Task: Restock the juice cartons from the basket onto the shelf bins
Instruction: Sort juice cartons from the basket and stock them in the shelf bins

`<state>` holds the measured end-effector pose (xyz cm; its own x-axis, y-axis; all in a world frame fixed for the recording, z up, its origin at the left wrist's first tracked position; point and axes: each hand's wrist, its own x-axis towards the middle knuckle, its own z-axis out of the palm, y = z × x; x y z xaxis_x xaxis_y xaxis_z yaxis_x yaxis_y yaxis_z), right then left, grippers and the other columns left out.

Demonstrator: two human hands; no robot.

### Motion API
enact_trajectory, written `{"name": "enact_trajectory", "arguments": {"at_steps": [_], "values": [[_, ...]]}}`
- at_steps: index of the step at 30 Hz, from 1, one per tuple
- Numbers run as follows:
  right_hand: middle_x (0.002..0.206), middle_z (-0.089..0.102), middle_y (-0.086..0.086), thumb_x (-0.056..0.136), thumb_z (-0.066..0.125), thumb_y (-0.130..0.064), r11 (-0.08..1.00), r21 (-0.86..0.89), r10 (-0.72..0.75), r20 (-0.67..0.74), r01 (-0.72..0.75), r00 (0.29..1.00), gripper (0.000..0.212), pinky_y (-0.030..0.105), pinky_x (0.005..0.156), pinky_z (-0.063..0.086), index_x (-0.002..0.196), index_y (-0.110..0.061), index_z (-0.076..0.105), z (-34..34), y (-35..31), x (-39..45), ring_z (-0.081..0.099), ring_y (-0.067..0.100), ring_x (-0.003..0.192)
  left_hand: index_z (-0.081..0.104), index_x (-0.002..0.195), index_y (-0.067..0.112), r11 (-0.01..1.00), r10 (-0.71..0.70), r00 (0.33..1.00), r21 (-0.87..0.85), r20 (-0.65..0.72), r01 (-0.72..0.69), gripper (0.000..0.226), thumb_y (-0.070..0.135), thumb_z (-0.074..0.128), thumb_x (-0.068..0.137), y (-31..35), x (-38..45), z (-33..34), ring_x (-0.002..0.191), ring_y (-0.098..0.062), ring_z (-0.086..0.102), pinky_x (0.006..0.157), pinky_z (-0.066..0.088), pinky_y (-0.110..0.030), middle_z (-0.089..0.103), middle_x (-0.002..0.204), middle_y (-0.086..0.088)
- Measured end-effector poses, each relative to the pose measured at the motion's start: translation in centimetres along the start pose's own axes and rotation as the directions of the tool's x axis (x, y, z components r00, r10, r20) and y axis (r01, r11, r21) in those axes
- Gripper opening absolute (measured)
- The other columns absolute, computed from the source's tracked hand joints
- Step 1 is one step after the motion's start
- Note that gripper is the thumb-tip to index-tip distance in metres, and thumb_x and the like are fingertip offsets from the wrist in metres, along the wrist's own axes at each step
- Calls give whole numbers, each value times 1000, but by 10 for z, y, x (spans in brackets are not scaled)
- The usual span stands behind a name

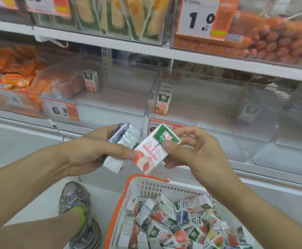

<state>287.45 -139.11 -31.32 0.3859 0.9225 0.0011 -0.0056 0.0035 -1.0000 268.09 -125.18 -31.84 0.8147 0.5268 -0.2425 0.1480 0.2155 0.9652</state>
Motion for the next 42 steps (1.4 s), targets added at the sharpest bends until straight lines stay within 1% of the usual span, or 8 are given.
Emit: {"name": "enact_trajectory", "arguments": {"at_steps": [10, 14, 17, 20, 24, 34, 38, 42], "values": [[100, 66, -9, 81, 78, -23, 764, -484, -470, 35, 427, 882, 32, 43, 78, 57, 102, -23, 54, 119, -39, 157, 70, 18, 82, 71, 94, 13, 973, 85, 913, -165, -400, -162, 38, 15, 81, 58, -2, -23, -110, 77, -21, 70, 61, 56, -26, 69, 87, -11], [100, 63, -6, 80, 78, -21, 672, -621, -444, 98, 403, 891, 36, 19, 73, 41, 110, -14, 61, 175, -17, 249, 59, 12, 91, 65, 112, 12, 981, 16, 904, -167, -428, -96, 59, 12, 83, 56, -25, -24, -126, 82, -22, 69, 75, 53, -33, 71, 93, -9], [106, 68, 3, 78, 79, -21, 648, -677, -372, 120, 350, 921, 37, 23, 75, 46, 111, -16, 62, 212, 4, 318, 64, 20, 94, 57, 120, 24, 998, -47, 875, -64, -481, 19, 82, 25, 93, 47, -42, -20, -138, 91, -18, 72, 89, 55, -36, 75, 101, 1], [108, 69, 6, 77, 80, -21, 595, -730, -334, 157, 337, 929, 33, 30, 78, 53, 104, -21, 61, 239, 25, 368, 67, 23, 94, 50, 110, 34, 994, -100, 878, -1, -468, 112, 62, 20, 88, 63, -55, -15, -146, 58, 0, 62, 56, 48, -14, 68, 71, 18], [117, 64, 7, 82, 75, -21, 545, -764, -322, 188, 344, 928, 33, 29, 88, 50, 111, -18, 60, 251, 48, 399, 62, 23, 105, 52, 104, 41, 967, -153, 879, 114, -451, 227, 63, 32, 83, 50, -64, -21, -158, 67, -14, 68, 66, 53, -30, 72, 92, 1], [135, 46, 11, 89, 70, -16, 444, -842, -275, 196, 305, 941, 47, 22, 87, 43, 132, -15, 51, 248, 11, 355, 56, 25, 116, 54, 112, 31, 969, -213, 855, 10, -473, 247, 63, 19, 87, 60, -77, -40, -166, 63, -11, 66, 61, 49, -20, 72, 86, -2], [91, 72, -4, 83, 68, -9, 414, -664, -317, 536, 623, 782, 17, 30, 76, 55, 97, -17, 72, 214, -25, 259, 68, 14, 82, 57, 114, 27, 983, -162, 865, 1, -476, 185, 73, 25, 90, 48, -65, -33, -145, 83, -22, 71, 82, 54, -37, 74, 95, -5], [102, 68, -7, 78, 72, -2, 471, -530, -152, 739, 706, 656, 36, 29, 73, 57, 109, -19, 68, 149, -29, 152, 67, 9, 88, 58, 116, 26, 991, -131, 909, -29, -396, 130, 80, 29, 89, 43, -40, -19, -109, 106, -33, 68, 103, 47, -52, 73, 107, -10]]}}
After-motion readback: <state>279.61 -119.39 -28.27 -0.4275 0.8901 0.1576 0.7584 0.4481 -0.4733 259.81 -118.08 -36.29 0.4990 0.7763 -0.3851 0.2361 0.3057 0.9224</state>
